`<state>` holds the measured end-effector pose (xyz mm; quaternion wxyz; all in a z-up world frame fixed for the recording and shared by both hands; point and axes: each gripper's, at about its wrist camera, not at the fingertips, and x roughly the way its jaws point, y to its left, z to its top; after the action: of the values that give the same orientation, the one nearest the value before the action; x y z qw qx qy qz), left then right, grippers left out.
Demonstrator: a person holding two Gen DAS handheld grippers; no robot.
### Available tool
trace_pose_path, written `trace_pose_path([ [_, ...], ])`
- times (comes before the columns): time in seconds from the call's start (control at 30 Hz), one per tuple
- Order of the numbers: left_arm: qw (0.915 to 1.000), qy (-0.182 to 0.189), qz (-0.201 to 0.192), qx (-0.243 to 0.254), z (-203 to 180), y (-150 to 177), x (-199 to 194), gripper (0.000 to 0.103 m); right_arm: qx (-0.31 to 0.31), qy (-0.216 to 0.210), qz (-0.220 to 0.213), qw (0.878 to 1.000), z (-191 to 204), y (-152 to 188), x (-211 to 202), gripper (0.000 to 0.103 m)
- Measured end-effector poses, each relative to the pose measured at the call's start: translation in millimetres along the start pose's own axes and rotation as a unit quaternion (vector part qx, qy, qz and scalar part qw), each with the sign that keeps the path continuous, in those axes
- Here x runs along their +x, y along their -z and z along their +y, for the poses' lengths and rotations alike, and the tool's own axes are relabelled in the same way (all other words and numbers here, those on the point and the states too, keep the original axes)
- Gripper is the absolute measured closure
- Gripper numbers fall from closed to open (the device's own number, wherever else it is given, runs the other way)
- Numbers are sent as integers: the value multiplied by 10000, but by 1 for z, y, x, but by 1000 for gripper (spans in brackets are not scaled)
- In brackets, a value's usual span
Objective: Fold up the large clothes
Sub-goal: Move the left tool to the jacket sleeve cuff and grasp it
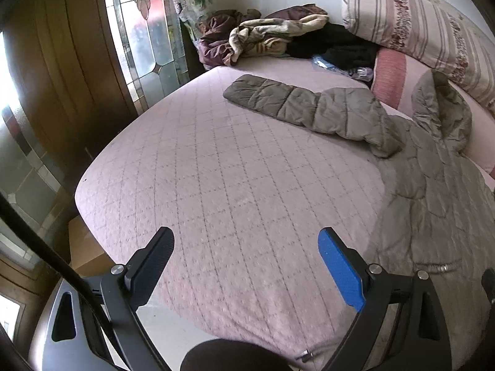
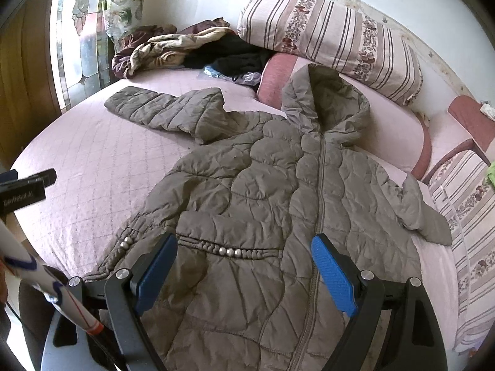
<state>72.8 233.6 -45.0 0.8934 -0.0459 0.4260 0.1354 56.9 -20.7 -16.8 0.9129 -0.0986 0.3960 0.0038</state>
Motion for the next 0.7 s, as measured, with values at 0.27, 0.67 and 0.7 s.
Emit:
trace_pose_path([
  [0.27,9997,-215,72,-19,0,-23,29,9,182,-69,157,9997,-12,0,23,13],
  [0.67,9985,-393,267,-259,8,-62,81,9,510,-119,471,9975,-29,8,52,13],
  [0.7,9984,-387,281,-306,10,-69,88,9,518,-116,479,9974,-30,8,53,13],
])
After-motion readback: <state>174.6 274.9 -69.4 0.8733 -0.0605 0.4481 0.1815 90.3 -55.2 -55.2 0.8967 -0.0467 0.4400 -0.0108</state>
